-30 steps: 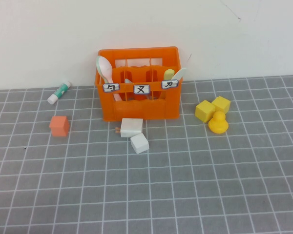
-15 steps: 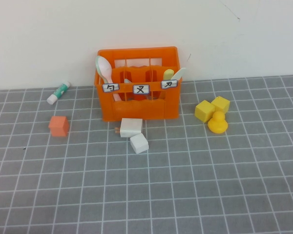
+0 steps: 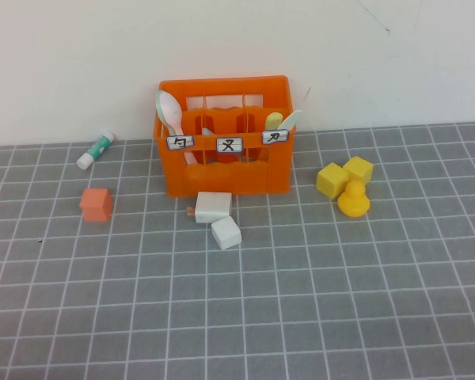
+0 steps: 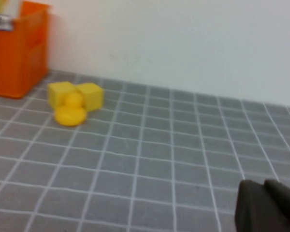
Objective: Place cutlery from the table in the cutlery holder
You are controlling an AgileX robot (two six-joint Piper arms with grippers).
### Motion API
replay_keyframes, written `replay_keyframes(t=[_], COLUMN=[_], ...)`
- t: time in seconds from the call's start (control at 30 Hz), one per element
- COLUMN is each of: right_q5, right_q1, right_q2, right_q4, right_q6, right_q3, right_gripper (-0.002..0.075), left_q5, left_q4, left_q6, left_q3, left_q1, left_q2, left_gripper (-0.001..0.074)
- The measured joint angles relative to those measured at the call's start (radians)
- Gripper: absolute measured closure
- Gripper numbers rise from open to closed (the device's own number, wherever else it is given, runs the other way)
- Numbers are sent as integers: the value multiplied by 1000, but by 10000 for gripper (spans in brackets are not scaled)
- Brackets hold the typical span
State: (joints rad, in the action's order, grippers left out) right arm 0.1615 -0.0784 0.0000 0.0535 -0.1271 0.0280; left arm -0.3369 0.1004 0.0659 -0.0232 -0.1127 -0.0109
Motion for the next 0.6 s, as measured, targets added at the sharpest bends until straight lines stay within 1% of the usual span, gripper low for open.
replay_keyframes(t=[0.07,0.13,0.2,0.27,0.43,0.6], right_q5=[34,74,116,165,178,178], right_q1=[46,71,79,81,81,81], right_q2=[-9,-13,-13,-13,-13,-13], right_q4=[15,48,89,118,130,132], right_q6=[58,138,234,296,319,292], right_q3=[0,0,0,0,-2,-2], right_gripper=[706,706,706,706,706,706], left_q5=[0,0,0,0,0,0], left_q4=[0,0,0,0,0,0], left_q6=[0,0,0,0,0,0], left_q3=[0,0,0,0,0,0], left_q1=[0,0,0,0,0,0], left_q2=[0,0,0,0,0,0], left_gripper=[736,736,736,736,736,736])
